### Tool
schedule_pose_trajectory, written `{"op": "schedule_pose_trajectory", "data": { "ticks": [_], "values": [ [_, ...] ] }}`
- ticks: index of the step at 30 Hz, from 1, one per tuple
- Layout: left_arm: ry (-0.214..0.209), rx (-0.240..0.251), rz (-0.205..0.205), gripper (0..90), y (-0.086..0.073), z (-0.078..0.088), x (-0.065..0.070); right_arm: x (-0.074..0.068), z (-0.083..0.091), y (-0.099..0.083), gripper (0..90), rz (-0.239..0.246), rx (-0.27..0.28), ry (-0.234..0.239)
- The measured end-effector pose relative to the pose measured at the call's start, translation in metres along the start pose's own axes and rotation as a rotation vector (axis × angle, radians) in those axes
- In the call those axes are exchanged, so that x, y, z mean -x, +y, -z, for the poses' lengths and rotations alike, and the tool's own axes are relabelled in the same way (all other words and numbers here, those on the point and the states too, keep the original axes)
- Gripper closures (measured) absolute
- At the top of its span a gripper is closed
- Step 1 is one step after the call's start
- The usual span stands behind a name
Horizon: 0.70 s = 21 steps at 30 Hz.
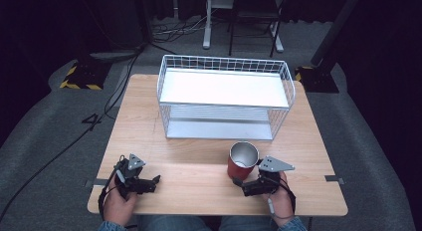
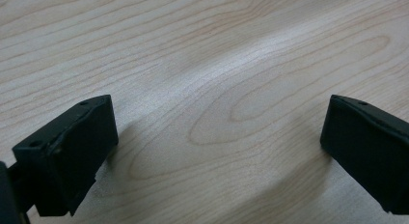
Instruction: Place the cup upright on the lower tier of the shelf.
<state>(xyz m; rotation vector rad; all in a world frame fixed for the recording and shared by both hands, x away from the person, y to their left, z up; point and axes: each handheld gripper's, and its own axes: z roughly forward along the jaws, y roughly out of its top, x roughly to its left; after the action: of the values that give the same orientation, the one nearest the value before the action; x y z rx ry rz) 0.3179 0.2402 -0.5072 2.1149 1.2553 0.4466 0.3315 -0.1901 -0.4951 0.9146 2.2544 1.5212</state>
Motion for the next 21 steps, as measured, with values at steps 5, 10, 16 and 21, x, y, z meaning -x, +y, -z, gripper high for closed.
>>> {"op": "schedule_pose_trajectory", "data": {
  "ticks": [5, 10, 16, 21],
  "values": [
    [0.0, 0.0, 0.0, 0.0, 0.0, 0.0, 0.0, -0.002, -0.007, 0.0, 0.0, -0.002, 0.001, -0.023],
    [0.0, 0.0, 0.0, 0.0, 0.0, 0.0, 0.0, -0.002, -0.011, -0.001, 0.0, -0.009, -0.024, -0.036],
    [0.0, 0.0, 0.0, 0.0, 0.0, 0.0, 0.0, -0.003, -0.015, 0.001, 0.2, 0.008, -0.032, -0.098],
    [0.0, 0.0, 0.0, 0.0, 0.0, 0.0, 0.0, -0.002, -0.016, 0.001, 0.4, -0.02, -0.028, -0.122]
  ]
}}
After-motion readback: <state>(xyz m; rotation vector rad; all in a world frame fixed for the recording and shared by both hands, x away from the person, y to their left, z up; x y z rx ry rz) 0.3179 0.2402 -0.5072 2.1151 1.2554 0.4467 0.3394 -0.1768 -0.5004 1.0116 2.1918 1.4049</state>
